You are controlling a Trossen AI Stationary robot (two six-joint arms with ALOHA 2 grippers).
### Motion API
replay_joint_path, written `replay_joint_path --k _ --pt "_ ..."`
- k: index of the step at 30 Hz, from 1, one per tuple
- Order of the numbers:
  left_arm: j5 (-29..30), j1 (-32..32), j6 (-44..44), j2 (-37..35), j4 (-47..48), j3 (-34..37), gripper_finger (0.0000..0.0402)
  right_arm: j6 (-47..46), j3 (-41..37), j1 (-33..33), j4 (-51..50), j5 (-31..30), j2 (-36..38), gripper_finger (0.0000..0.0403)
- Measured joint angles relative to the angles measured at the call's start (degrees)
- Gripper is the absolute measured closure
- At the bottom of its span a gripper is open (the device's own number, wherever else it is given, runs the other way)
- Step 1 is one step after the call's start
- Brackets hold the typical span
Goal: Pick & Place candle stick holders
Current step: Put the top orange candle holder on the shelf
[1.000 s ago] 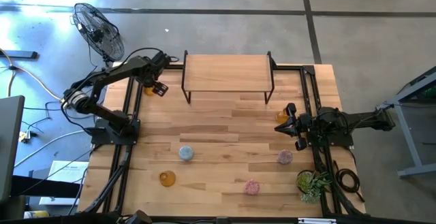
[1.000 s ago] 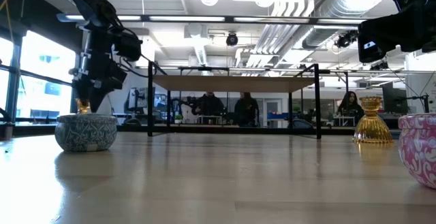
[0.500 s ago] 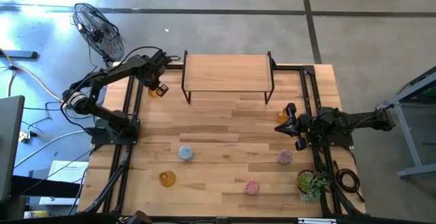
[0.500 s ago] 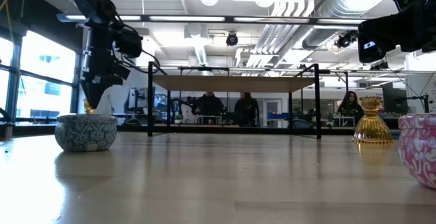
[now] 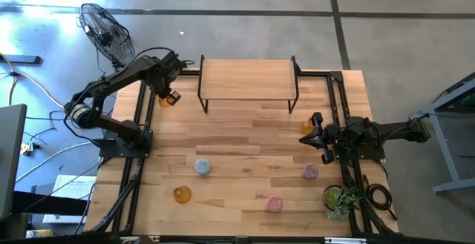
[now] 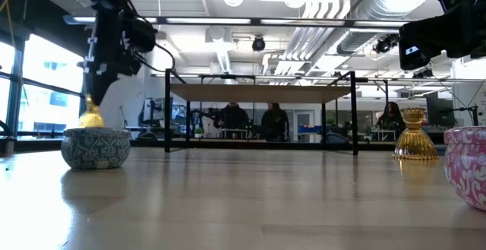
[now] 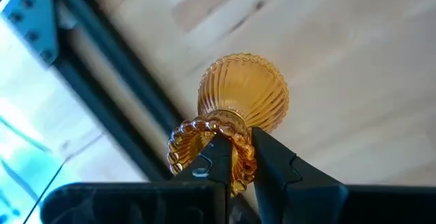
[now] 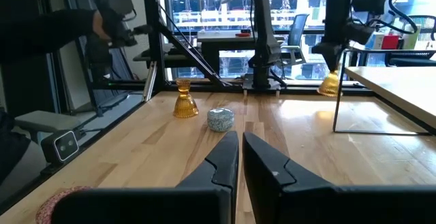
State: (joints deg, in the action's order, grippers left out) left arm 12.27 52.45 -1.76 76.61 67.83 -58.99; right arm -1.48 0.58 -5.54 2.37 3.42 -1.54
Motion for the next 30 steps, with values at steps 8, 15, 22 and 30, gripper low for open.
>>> replay_joint_path --k 8,15,22,30 --pt "-0.1 -2.0 -0.6 -2.1 12.7 -11.4 0.0375 0.0 0.0 0.0 0.0 0.0 0.0 0.0386" --pt "-0.2 -6.6 -2.7 -2.2 22.2 -27.1 0.0375 0.0 0.0 0.0 0.0 0.0 0.0 0.0386" --pt "-1.1 -13.2 -3.4 -2.0 22.3 -41.5 0.0375 0.0 0.0 0.0 0.0 0.0 0.0 0.0386" --pt "-5.5 -19.2 -6.2 -0.2 14.2 -46.5 0.0375 0.0 0.0 0.0 0.0 0.0 0.0 0.0386"
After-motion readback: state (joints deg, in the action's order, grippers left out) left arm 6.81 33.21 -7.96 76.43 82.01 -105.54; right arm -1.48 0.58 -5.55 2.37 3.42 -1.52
